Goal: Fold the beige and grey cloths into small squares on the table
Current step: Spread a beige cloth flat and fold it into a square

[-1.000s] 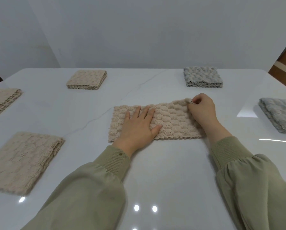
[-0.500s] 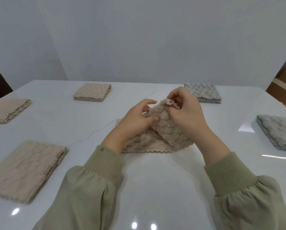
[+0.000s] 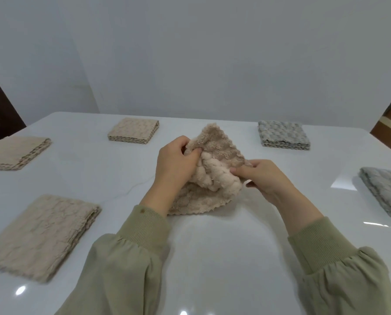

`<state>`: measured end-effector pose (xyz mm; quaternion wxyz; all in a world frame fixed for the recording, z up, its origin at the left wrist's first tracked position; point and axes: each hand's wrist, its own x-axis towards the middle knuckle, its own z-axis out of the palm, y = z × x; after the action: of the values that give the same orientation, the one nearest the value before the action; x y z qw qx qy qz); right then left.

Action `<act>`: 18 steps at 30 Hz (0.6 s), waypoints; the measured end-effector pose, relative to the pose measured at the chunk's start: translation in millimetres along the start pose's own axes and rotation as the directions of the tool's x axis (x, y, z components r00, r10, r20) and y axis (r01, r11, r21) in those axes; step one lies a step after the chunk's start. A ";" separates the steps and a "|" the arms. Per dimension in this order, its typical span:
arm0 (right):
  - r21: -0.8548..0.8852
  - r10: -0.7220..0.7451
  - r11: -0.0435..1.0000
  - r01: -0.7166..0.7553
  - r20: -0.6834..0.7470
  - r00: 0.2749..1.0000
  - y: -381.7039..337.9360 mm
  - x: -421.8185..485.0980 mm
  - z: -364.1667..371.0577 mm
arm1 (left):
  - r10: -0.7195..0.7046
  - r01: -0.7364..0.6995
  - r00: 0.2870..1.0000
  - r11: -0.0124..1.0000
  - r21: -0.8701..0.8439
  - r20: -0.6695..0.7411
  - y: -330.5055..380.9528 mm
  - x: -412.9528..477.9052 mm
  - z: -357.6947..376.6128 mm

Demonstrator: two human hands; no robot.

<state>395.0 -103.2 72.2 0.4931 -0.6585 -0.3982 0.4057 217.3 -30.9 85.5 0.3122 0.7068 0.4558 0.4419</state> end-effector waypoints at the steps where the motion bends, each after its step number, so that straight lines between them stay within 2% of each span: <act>1: 0.152 0.053 0.987 -0.058 0.034 0.998 4.4 3.8 1.2 | -0.005 0.005 1.000 1.000 0.012 -0.018 -0.8 0.3 -0.3; 3: 0.453 0.137 0.873 -0.181 0.127 0.982 8.6 6.4 6.7 | -0.019 0.020 1.000 0.998 0.058 -0.014 -1.7 1.0 -0.9; 4: 0.542 0.144 0.814 -0.207 0.157 0.977 8.7 5.5 10.5 | -0.038 0.037 0.999 0.996 0.077 0.010 -1.6 1.7 -1.2; 5: 0.594 0.130 0.778 -0.207 0.170 0.977 8.7 4.1 14.2 | -0.062 0.058 0.997 0.994 0.093 0.046 -0.3 2.0 -2.2; 7: 0.598 0.071 0.792 -0.120 0.105 0.992 7.1 4.2 20.2 | -0.113 0.102 0.985 0.991 0.085 0.134 2.8 3.5 -5.6; 10: 0.492 -0.050 0.866 0.083 -0.080 0.996 -9.2 -1.9 25.9 | -0.229 0.288 0.931 0.939 -0.188 0.284 13.6 4.5 -13.8; 13: 0.371 -0.118 0.916 0.156 -0.123 0.985 -36.3 -15.8 20.0 | -0.254 0.463 0.854 0.770 -0.439 0.455 29.0 2.8 -24.5; 15: 0.243 -0.145 0.955 0.170 -0.118 0.982 -51.2 -22.0 12.0 | -0.244 0.490 0.837 0.732 -0.474 0.490 33.8 2.9 -27.3; 16: 0.138 -0.166 0.973 0.183 -0.128 0.978 -54.2 -19.0 8.5 | -0.252 0.481 0.843 0.748 -0.457 0.475 32.9 3.9 -26.7; 18: -0.085 -0.240 0.970 0.227 -0.210 0.948 -47.7 -5.3 7.5 | -0.291 0.422 0.879 0.843 -0.332 0.379 23.3 7.0 -20.9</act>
<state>380.2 -96.3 118.0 0.5585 -0.6618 -0.4287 0.2577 208.2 -32.7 116.2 0.5974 0.5889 0.4237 0.3417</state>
